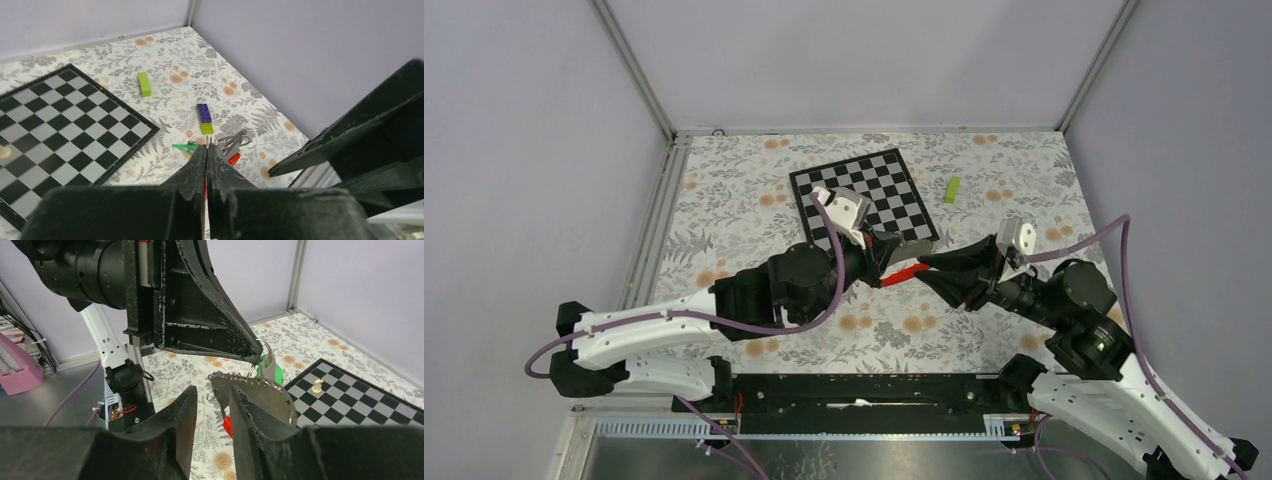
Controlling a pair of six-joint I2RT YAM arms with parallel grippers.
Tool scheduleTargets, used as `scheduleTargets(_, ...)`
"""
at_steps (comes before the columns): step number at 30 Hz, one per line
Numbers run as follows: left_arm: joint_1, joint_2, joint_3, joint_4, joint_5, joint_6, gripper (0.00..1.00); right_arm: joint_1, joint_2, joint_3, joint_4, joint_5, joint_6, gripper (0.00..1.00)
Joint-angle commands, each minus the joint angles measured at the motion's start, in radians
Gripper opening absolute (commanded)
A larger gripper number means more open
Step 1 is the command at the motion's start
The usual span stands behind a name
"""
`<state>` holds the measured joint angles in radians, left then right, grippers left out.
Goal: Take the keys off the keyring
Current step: Remove the key from the keyring.
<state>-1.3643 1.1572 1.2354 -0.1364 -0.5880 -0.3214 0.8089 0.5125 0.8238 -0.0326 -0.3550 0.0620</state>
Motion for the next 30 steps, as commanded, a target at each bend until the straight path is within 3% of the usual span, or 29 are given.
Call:
scheduleTargets(1, 0.004, -0.039, 0.013, 0.083, -0.098, -0.202, 0.00, 0.001, 0.018, 0.004, 0.080, 0.015, 0.053, 0.36)
scheduleTargets(11, 0.004, -0.124, -0.082, 0.236, -0.158, -0.354, 0.00, 0.001, 0.049, -0.069, 0.209, -0.018, 0.062, 0.35)
scheduleTargets(22, 0.004, -0.188, -0.211, 0.451, -0.123, -0.414, 0.00, 0.001, 0.066, -0.247, 0.672, 0.009, 0.028, 0.36)
scheduleTargets(30, 0.004, -0.179, -0.249, 0.584, -0.080, -0.443, 0.00, 0.003, 0.108, -0.231, 0.741, 0.005, -0.036, 0.37)
